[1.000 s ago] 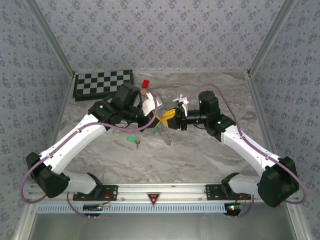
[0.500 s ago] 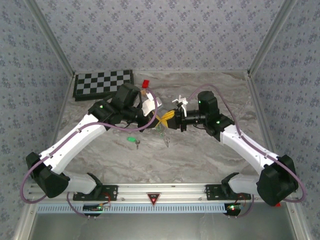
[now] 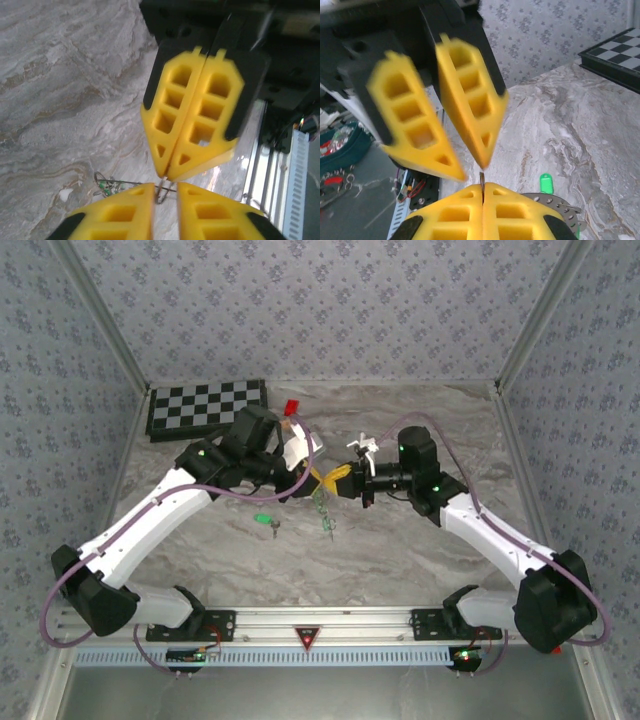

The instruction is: Put the keys on the keyring

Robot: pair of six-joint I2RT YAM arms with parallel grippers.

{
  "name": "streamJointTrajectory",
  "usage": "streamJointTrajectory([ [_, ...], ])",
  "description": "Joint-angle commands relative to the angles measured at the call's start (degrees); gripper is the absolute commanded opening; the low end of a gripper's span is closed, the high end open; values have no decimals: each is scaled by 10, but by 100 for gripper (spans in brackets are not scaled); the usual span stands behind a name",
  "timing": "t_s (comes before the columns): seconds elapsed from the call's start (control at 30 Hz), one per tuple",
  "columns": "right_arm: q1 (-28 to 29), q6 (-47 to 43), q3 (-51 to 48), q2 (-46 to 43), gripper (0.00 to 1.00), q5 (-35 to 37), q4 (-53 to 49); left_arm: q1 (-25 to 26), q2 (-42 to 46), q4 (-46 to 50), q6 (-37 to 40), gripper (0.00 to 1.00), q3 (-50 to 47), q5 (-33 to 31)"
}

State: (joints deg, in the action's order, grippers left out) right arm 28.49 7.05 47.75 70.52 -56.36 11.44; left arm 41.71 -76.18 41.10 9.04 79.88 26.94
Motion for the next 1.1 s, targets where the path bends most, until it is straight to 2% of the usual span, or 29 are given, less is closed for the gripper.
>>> streamJointTrajectory([
  [0.0,-27,76,-28,-17,0,2,100,-12,31,-59,-28,25,-3,25],
  [0.17,-55,151,-58,-27,0,21,204,-28,74,-168,-96,35,-62,22],
  [0.57,-59,316,-95,-17,0,97,470,-30,136,-405,-240,35,-211,-33],
  [0.73,-42,357,-86,3,0,110,525,-30,131,-474,-280,34,-228,-18],
  [0.93,-17,355,-79,14,0,132,535,-30,136,-535,-312,31,-240,-13],
  [1.07,-3,356,-73,22,0,137,543,-25,132,-532,-308,31,-238,-16],
])
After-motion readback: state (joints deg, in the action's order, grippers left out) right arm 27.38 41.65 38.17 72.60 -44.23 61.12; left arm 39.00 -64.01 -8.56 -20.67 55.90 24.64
